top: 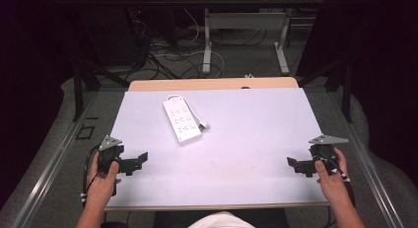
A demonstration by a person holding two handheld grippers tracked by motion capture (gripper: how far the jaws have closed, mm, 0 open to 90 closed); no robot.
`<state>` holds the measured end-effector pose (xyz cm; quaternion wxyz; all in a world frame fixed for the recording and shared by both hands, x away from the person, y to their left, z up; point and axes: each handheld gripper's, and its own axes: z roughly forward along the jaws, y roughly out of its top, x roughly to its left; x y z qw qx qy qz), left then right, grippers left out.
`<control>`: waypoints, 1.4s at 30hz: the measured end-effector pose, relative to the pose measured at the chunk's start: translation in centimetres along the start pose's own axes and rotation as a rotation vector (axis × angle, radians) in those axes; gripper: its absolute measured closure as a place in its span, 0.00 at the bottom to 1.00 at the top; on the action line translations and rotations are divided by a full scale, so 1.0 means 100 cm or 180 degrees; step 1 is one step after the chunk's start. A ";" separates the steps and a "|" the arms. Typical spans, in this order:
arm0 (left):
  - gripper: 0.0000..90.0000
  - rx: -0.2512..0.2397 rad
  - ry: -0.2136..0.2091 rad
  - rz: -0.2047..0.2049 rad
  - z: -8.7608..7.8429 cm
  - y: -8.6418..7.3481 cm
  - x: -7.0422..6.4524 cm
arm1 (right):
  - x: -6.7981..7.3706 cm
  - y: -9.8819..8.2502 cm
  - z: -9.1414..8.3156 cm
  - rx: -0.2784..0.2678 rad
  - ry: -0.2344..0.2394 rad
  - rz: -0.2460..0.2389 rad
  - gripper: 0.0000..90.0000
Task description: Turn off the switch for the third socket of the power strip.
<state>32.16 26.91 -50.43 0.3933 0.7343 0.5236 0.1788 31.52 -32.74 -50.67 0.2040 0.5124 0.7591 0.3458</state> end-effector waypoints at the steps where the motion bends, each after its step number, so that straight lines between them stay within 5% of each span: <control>1: 0.02 -0.0024 0.0017 -0.0011 0.001 0.000 0.000 | 0.000 0.000 0.001 0.0000 -0.0007 -0.0005 0.00; 16: 0.00 -0.0020 -0.0055 0.0053 0.003 -0.002 -0.006 | 0.002 -0.007 0.003 -0.0058 -0.0035 0.0039 0.00; 26: 0.00 -0.0048 -0.0031 -0.0031 0.008 0.003 -0.008 | 0.001 -0.009 0.006 -0.0075 -0.0013 0.0069 0.00; 42: 0.03 -0.0111 -0.0112 0.0015 0.014 0.030 -0.020 | 0.006 -0.009 0.006 -0.0076 -0.0001 0.0045 0.00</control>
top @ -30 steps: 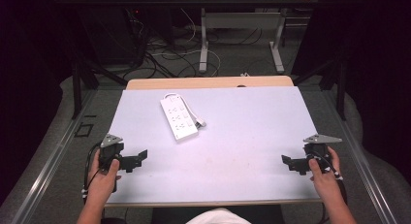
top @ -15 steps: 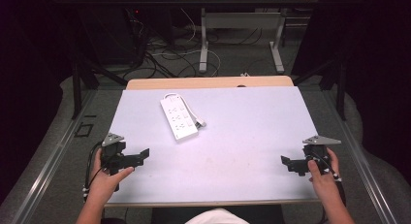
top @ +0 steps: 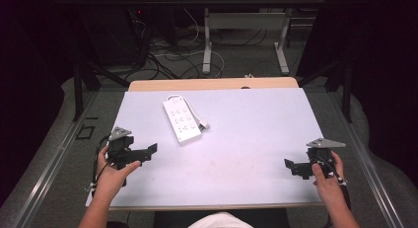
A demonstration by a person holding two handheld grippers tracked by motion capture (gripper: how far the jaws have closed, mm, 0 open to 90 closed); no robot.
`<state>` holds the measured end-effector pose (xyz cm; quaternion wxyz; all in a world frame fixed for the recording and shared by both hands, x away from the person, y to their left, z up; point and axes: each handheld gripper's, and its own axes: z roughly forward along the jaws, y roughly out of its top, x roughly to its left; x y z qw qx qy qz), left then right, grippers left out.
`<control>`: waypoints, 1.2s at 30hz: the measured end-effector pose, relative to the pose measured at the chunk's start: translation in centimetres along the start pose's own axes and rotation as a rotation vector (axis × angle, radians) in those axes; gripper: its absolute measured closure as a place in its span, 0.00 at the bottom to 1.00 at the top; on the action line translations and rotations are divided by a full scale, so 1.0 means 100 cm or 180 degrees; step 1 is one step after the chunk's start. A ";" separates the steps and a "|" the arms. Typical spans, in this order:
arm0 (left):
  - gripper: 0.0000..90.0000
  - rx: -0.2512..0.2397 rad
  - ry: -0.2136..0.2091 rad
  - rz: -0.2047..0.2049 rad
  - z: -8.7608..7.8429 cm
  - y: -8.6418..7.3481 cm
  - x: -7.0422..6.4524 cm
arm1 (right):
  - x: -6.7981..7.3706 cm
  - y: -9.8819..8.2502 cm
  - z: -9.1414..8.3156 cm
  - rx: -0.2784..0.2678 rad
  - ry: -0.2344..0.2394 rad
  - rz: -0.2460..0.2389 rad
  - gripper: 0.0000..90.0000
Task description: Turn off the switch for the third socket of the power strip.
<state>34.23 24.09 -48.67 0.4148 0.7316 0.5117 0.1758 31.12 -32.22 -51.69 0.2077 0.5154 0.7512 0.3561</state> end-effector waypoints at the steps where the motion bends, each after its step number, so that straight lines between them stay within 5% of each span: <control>1: 0.04 -0.0026 0.0011 -0.0022 0.002 0.005 -0.001 | 0.000 0.000 0.000 0.0003 0.0005 0.0005 0.00; 24: 0.30 0.0034 0.0015 0.0057 0.025 0.068 -0.017 | 0.001 -0.001 0.001 -0.0003 0.0004 0.0011 0.00; 36: 0.38 0.0117 0.0030 0.0122 0.050 0.086 -0.021 | 0.000 -0.002 0.002 0.0010 0.0005 0.0016 0.00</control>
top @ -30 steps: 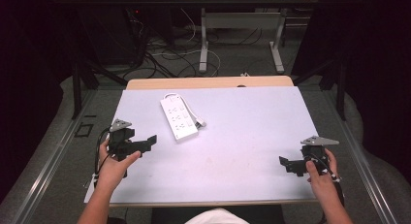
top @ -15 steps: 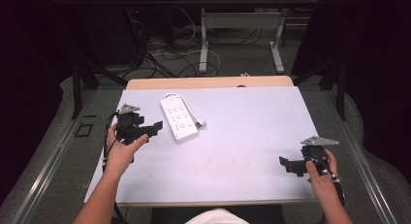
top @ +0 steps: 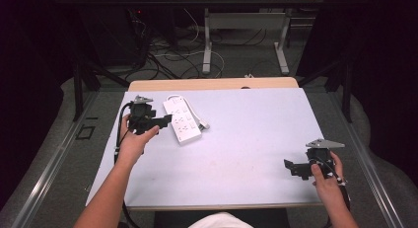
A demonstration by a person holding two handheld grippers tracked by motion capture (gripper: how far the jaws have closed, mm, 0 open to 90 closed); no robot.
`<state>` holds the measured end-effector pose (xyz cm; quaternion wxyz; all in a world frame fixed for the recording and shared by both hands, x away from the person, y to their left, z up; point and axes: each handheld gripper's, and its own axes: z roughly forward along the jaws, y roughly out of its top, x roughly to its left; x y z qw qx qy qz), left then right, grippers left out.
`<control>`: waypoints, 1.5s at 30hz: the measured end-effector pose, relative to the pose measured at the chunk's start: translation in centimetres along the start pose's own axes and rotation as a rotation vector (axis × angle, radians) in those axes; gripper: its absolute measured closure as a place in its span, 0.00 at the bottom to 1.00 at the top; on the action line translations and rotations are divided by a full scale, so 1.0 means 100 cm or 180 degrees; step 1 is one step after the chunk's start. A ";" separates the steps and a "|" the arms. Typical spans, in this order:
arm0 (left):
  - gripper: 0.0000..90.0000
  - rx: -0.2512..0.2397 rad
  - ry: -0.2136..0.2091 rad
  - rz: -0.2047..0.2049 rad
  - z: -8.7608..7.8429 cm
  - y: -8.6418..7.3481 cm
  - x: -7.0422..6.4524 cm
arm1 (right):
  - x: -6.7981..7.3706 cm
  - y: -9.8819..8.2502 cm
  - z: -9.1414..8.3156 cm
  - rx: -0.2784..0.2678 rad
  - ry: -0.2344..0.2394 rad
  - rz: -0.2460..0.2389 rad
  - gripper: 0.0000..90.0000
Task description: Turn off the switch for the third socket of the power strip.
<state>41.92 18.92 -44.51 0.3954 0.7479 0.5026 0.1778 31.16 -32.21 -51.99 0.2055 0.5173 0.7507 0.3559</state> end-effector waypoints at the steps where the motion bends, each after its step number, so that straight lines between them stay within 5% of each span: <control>1: 0.38 0.0011 -0.0010 -0.0001 0.002 0.002 0.000 | 0.000 0.000 0.000 0.0000 0.0000 -0.0001 0.00; 8: 0.39 0.0054 -0.0027 -0.0080 0.016 0.015 -0.004 | -0.001 0.000 0.001 0.0000 -0.0003 0.0008 0.00; 16: 0.47 0.0283 -0.0098 -0.0193 0.037 0.028 -0.006 | 0.000 -0.001 0.003 0.0017 -0.0019 0.0020 0.00; 45: 0.77 0.0470 -0.0155 -0.0309 0.070 0.036 -0.015 | -0.001 -0.001 0.003 0.0012 0.0001 -0.0007 0.00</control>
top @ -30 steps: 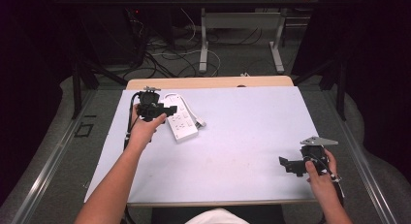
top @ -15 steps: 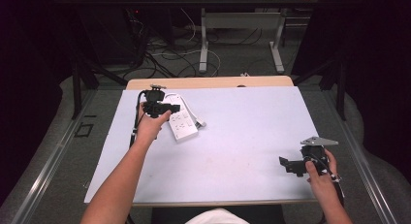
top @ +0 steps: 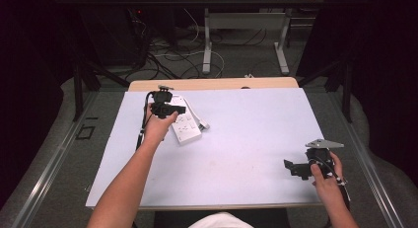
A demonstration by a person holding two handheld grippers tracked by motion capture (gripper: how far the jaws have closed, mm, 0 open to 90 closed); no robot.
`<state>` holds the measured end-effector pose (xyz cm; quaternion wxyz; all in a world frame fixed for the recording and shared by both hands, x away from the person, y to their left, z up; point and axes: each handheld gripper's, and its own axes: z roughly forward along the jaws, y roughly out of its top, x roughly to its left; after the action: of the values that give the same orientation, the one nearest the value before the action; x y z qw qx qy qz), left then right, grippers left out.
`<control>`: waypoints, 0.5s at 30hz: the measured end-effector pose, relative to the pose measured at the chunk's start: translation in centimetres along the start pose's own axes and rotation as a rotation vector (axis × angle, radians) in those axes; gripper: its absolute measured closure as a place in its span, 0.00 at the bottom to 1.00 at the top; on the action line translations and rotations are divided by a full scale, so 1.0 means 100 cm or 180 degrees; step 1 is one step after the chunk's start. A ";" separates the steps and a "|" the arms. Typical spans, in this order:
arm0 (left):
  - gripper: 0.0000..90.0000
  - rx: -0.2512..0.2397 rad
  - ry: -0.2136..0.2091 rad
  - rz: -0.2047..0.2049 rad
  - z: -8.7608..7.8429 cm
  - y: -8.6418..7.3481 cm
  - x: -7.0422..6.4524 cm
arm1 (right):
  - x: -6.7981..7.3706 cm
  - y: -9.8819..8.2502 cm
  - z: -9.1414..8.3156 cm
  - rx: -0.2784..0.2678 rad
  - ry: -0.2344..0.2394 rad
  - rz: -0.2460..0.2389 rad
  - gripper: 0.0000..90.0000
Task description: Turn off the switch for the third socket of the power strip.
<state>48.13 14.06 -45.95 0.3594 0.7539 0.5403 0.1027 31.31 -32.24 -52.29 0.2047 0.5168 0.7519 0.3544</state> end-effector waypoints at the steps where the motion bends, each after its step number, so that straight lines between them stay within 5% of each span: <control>1: 0.77 0.0003 0.0007 -0.0003 0.001 0.000 -0.001 | 0.000 0.000 0.000 0.0000 -0.0002 0.0000 0.00; 15: 0.93 0.0159 -0.0009 0.0034 0.013 0.004 -0.013 | 0.000 0.000 0.000 -0.0001 -0.0002 -0.0003 0.00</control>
<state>48.64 12.27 -46.35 0.3407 0.7657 0.5381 0.0900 31.34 -32.27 -52.33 0.2051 0.5165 0.7521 0.3542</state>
